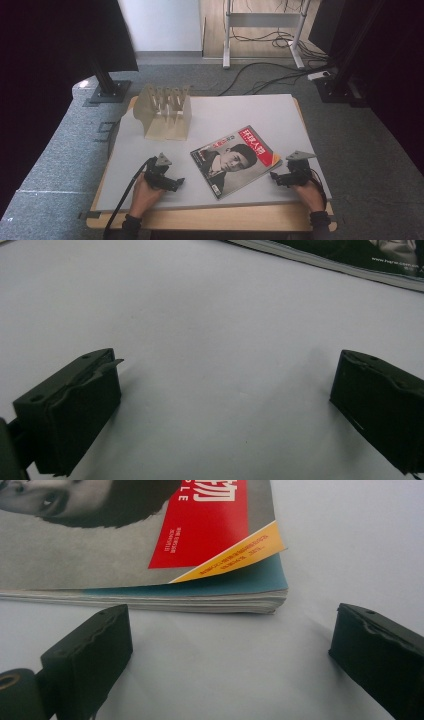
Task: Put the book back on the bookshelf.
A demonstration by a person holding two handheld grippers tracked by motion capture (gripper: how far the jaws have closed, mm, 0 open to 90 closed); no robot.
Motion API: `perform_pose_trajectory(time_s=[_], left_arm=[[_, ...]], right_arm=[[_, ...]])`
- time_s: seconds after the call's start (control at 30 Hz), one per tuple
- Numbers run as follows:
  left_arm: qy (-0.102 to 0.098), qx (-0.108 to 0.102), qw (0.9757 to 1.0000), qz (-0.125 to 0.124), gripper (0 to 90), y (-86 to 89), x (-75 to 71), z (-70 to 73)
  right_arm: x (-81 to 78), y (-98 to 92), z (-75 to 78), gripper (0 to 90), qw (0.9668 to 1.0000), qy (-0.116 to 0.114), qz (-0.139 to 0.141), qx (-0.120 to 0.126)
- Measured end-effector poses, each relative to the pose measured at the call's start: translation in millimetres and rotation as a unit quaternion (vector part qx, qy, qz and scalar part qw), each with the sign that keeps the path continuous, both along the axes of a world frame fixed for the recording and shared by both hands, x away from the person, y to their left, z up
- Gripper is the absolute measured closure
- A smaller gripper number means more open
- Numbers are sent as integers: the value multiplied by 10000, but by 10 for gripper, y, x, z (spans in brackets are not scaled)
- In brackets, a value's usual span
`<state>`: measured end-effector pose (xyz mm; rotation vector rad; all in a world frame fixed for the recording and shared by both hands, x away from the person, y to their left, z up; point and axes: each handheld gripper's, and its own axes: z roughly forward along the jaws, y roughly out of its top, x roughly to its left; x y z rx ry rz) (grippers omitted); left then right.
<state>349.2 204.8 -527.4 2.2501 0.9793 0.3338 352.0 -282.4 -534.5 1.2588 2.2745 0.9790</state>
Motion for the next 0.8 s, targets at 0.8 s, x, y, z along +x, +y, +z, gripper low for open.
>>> perform_pose_trajectory(time_s=[0.8], left_arm=[[66, 222, 9979, -603, 0, -385, 401, 349]], right_arm=[[61, 198, 248, 41, 9995, -181, 239, 52]])
